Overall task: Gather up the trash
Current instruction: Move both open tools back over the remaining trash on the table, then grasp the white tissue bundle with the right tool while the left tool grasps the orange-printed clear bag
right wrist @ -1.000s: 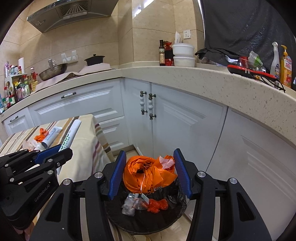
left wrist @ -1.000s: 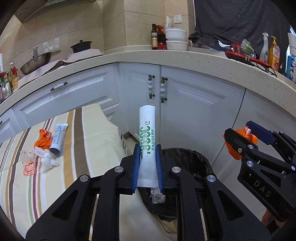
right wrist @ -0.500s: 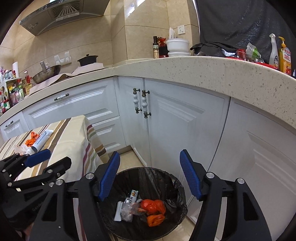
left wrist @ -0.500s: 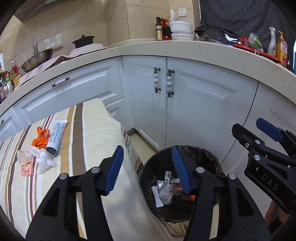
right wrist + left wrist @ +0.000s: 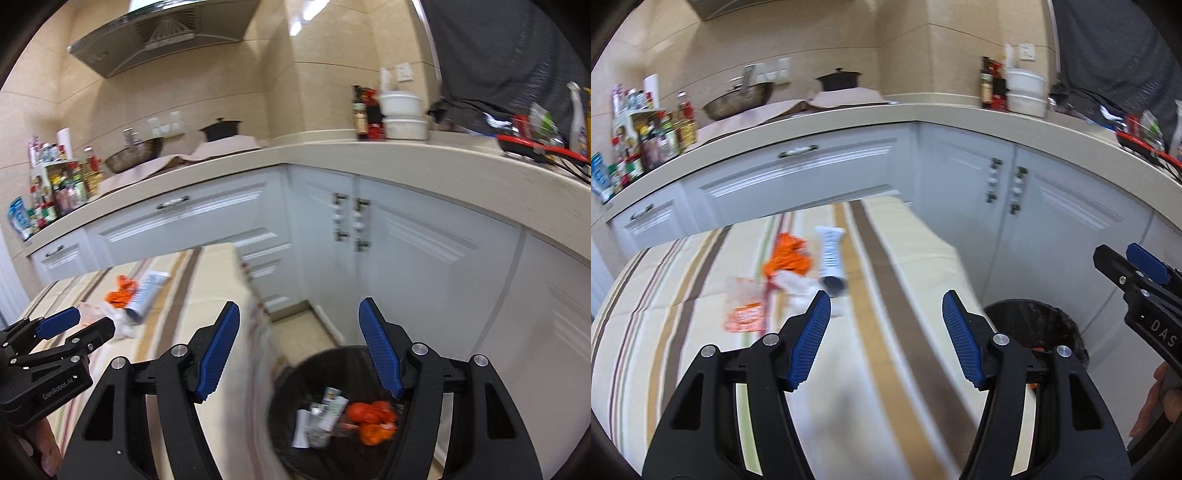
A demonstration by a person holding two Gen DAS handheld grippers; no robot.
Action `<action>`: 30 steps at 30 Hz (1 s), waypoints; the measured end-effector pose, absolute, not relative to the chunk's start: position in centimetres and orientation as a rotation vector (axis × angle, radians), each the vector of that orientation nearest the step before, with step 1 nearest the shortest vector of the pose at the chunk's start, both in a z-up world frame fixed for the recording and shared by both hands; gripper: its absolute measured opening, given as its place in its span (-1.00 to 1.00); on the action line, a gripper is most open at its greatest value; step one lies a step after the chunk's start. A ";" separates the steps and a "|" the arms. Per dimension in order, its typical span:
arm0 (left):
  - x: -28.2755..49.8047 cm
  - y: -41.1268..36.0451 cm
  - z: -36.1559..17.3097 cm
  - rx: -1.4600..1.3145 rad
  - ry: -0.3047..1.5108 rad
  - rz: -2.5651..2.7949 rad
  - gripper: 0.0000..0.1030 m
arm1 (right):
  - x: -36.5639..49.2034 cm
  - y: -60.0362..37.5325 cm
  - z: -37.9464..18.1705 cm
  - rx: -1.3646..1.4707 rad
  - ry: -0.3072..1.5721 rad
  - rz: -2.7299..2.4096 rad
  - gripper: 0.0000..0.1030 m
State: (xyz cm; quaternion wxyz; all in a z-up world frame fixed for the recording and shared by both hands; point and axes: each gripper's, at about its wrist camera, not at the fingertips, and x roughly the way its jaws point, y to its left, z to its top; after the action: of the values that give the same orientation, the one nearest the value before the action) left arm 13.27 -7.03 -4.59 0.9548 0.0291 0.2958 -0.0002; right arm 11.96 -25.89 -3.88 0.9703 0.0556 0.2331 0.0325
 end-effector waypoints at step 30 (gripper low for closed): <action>12.4 14.3 -6.4 -0.090 0.643 0.329 0.23 | 18.4 -4.6 -6.4 -0.047 0.620 0.379 0.27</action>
State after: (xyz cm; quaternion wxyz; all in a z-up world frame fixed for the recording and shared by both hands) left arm 12.37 14.34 -6.36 0.9346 -0.0438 0.3142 0.1607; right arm 18.39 -4.57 -6.44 0.9345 -0.0231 0.3030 0.1851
